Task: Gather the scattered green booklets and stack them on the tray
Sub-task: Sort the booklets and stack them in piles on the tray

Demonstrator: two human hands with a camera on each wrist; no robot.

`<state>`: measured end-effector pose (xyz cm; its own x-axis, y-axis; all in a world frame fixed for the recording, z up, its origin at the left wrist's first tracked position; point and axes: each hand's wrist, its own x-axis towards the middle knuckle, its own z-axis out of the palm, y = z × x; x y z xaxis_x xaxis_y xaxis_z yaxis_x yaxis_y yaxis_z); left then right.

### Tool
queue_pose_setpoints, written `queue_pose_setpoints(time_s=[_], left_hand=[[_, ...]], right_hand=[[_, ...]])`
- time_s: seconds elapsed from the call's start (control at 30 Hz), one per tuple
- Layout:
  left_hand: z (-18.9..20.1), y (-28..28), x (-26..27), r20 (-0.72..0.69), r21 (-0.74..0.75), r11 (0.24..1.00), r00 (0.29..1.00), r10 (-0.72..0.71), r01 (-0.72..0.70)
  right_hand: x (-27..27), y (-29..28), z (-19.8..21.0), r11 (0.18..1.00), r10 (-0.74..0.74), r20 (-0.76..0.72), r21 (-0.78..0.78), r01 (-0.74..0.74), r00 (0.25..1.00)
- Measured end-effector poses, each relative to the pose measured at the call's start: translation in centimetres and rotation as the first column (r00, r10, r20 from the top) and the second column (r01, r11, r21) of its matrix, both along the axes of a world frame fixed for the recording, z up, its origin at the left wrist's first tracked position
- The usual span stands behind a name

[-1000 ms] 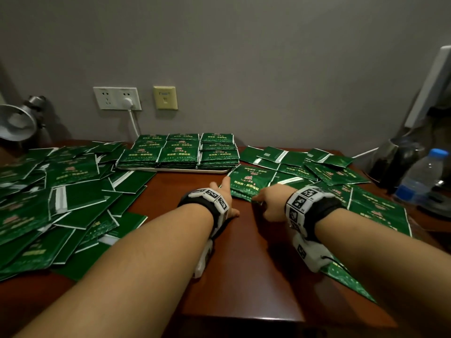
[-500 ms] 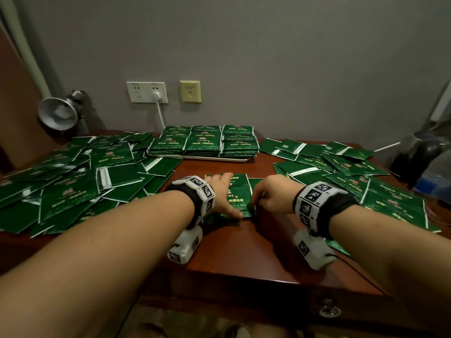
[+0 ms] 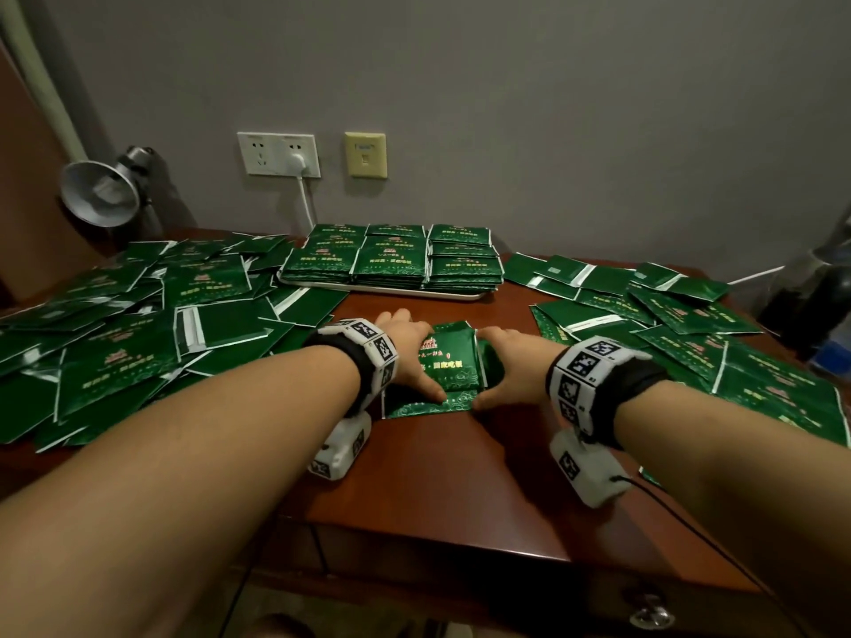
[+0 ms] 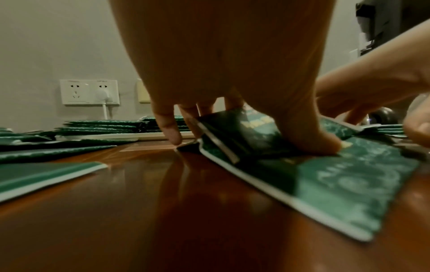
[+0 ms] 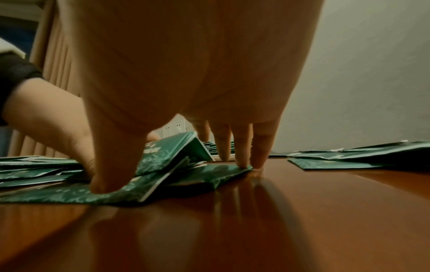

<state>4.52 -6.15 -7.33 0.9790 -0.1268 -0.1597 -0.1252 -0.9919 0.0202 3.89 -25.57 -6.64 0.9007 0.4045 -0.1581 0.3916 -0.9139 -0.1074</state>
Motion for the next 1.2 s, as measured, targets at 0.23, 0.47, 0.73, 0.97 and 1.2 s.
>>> queue_pose_setpoints(time_s=[0.23, 0.47, 0.73, 0.97, 1.2], left_hand=[[1.2, 1.4, 0.6, 0.109, -0.249, 0.968, 0.993, 0.054, -0.026], [4.6, 4.1, -0.3, 0.218, -0.169, 0.985, 0.976, 0.02, 0.018], [5.1, 6.8, -2.4, 0.112, -0.056, 0.998, 0.994, -0.011, 0.017], [4.4, 6.9, -2.6, 0.134, -0.091, 0.994, 0.988, 0.072, -0.06], [5.8, 7.3, -2.5, 0.205, -0.056, 0.979, 0.957, 0.204, -0.197]], right_hand=[[1.1, 1.5, 0.5, 1.0, -0.019, -0.027, -0.003, 0.019, 0.999], [1.3, 3.7, 1.6, 1.0, 0.03, -0.027, -0.006, -0.03, 0.999], [1.6, 6.4, 1.0, 0.974, 0.113, -0.076, -0.188, -0.125, 0.991], [1.9, 6.9, 1.1, 0.964, 0.095, 0.054, -0.255, -0.079, 0.994], [1.4, 5.9, 3.7, 0.977, 0.004, 0.061, 0.212, -0.017, 0.998]])
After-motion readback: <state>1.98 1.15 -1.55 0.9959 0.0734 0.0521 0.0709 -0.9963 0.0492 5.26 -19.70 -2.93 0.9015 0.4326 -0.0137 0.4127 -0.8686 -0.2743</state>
